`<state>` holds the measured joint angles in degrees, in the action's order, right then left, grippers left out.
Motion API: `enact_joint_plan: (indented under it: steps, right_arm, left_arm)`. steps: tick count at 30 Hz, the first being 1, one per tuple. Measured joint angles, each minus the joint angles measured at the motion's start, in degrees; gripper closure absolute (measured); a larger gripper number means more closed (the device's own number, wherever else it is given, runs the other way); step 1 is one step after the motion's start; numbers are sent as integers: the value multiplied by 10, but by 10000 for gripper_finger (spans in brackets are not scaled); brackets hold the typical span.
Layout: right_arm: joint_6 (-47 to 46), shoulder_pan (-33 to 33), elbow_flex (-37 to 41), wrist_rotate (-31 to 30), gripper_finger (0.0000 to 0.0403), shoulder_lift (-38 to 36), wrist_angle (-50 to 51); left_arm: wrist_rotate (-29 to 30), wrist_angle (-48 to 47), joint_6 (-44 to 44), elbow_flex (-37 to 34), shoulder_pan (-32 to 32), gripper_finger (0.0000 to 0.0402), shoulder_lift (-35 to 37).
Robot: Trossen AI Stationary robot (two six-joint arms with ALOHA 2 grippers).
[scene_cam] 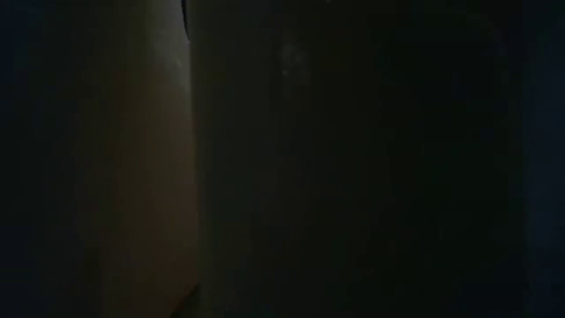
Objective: Sort blocks
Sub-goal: Put the orange game piece into the top right white bin, then put the green game piece into the bottom right white bin
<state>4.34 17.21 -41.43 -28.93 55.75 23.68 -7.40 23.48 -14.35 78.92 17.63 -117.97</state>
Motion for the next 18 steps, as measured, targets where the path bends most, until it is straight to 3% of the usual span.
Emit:
enact_joint_plan:
  steps: [8,13,18]
  right_arm:
    - [-25,0,0,-1,150,13,-36]
    - [-26,-30,0,20,150,68,-107]
    - [-26,-94,0,113,150,150,-194]
  left_arm:
    - [-2,-64,0,0,2,169,16]
    - [-12,-222,33,1,15,175,84]
    - [-12,-409,60,1,25,183,164]
